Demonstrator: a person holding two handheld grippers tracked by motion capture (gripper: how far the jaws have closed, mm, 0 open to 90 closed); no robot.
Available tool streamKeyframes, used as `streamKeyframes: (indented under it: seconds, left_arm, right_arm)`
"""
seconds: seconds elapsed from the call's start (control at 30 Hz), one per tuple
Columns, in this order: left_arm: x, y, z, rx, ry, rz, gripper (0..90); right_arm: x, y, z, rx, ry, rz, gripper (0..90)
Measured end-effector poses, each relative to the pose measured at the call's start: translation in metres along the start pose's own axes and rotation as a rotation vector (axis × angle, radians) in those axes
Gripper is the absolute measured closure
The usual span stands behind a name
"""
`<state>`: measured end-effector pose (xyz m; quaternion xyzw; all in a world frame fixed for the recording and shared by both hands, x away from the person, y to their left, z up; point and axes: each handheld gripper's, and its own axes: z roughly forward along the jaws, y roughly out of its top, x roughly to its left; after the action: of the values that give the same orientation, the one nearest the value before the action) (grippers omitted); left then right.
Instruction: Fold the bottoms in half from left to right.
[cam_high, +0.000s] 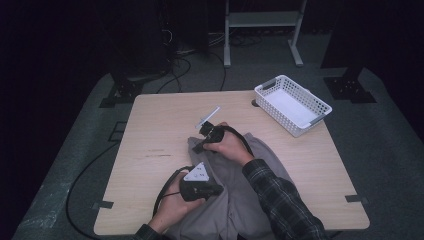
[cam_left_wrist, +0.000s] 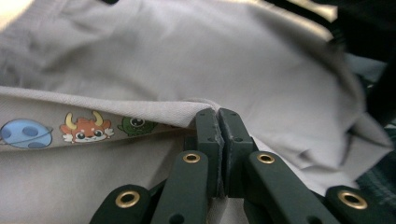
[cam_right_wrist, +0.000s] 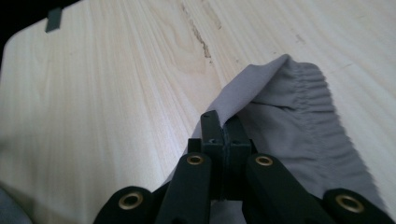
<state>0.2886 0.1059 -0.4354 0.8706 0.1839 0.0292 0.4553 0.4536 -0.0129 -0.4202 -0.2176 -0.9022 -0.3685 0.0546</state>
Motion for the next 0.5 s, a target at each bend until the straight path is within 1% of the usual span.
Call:
streamKeyframes:
  seconds: [0.07,0.13,0.2,0.23,0.27,0.3,0.4,0.43,0.5]
  left_arm:
    - [-0.002,0.008,-0.004,-0.028,-0.019,0.023,87.7]
    - [-0.004,0.017,-0.006,-0.064,-0.039,0.034,87.7]
    - [-0.006,0.028,-0.007,-0.096,-0.064,0.048,87.8]
    - [-0.008,0.034,-0.007,-0.109,-0.072,0.06,87.8]
    - [-0.01,0.04,-0.007,-0.122,-0.083,0.068,87.8]
    - [-0.011,0.046,-0.006,-0.136,-0.097,0.076,87.8]
    - [-0.018,0.065,0.001,-0.159,-0.125,0.101,87.8]
    - [-0.021,0.071,0.004,-0.167,-0.133,0.114,87.8]
    - [-0.025,0.081,0.013,-0.165,-0.147,0.135,87.8]
  right_arm:
    - [-0.001,-0.001,-0.011,-0.016,-0.009,-0.007,89.2]
    - [0.0,-0.002,-0.024,-0.028,-0.022,-0.007,89.2]
    - [0.001,-0.004,-0.037,-0.046,-0.029,-0.006,89.2]
    - [0.0,-0.005,-0.044,-0.051,-0.038,-0.013,89.2]
    - [0.001,-0.006,-0.051,-0.053,-0.047,-0.009,89.2]
    - [0.0,-0.007,-0.058,-0.062,-0.053,-0.017,89.2]
    - [0.0,-0.014,-0.082,-0.09,-0.075,-0.011,89.3]
    - [0.0,-0.018,-0.089,-0.093,-0.09,-0.01,89.3]
    - [-0.002,-0.026,-0.104,-0.099,-0.116,-0.008,89.2]
